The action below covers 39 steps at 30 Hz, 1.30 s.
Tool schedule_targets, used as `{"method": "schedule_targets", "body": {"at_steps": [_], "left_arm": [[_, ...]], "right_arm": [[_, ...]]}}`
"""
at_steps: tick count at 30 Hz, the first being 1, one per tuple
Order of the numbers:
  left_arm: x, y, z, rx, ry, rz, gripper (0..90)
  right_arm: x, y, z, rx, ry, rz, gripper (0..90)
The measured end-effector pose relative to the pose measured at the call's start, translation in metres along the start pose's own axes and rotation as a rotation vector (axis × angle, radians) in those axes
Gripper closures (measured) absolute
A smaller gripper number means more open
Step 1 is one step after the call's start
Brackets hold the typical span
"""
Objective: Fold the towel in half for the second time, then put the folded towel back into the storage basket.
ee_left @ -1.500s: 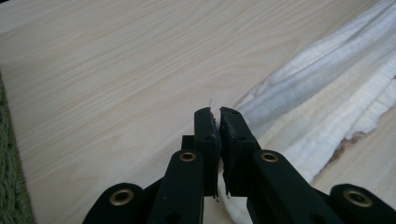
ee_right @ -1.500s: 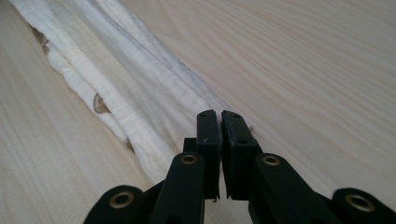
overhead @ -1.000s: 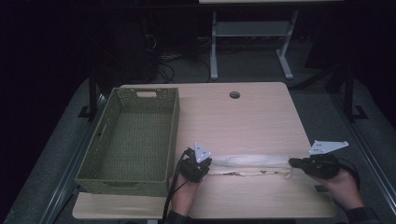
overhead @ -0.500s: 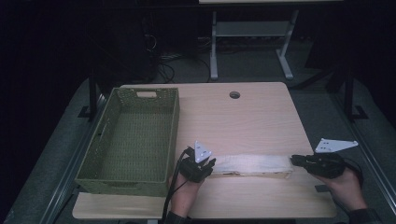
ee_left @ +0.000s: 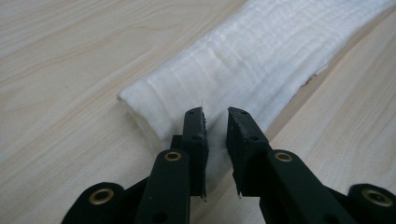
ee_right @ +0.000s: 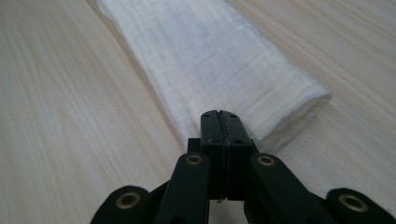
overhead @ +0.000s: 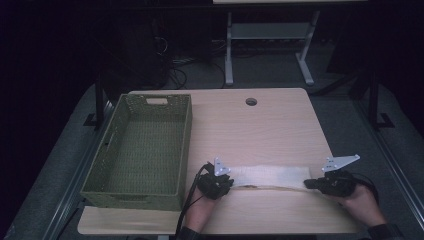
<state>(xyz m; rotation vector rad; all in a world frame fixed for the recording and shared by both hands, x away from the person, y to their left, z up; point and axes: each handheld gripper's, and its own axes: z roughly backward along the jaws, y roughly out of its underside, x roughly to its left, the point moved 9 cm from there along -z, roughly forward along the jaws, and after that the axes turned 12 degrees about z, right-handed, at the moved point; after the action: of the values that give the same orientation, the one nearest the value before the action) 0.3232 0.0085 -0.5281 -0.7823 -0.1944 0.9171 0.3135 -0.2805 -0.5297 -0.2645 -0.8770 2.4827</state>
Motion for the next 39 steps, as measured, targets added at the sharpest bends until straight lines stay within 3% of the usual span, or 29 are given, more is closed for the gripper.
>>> {"method": "schedule_targets", "body": {"at_steps": [1, 7, 14, 15, 16, 22, 32, 39], "left_arm": [[0.001, 0.0, 0.0, -0.001, -0.007, -0.015, 77.7], [0.003, -0.002, 0.0, 0.0, -0.021, -0.017, 76.2], [-0.001, -0.008, 0.004, -0.012, -0.001, 0.006, 57.3], [0.0, -0.01, 0.004, -0.01, -0.005, -0.014, 55.1], [-0.001, -0.012, 0.004, -0.018, 0.003, -0.003, 53.2], [-0.002, -0.02, 0.005, -0.015, 0.023, -0.022, 45.3], [0.001, -0.033, 0.008, -0.038, 0.042, -0.022, 38.6], [0.005, -0.037, 0.008, -0.039, 0.04, -0.022, 38.1]], "right_arm": [[-0.001, 0.0, 0.0, 0.005, 0.005, 0.004, 89.4], [-0.003, 0.001, -0.001, 0.015, 0.02, 0.02, 89.5], [-0.009, -0.003, -0.004, 0.019, 0.035, 0.013, 89.5], [-0.011, -0.004, -0.005, 0.021, 0.041, 0.012, 89.4], [-0.014, -0.006, -0.006, 0.023, 0.047, 0.014, 89.4], [-0.028, -0.015, -0.014, 0.023, 0.066, -0.011, 89.6], [-0.05, -0.032, -0.029, 0.018, 0.087, -0.035, 89.6], [-0.067, -0.052, -0.047, 0.026, 0.103, -0.021, 89.5]]}}
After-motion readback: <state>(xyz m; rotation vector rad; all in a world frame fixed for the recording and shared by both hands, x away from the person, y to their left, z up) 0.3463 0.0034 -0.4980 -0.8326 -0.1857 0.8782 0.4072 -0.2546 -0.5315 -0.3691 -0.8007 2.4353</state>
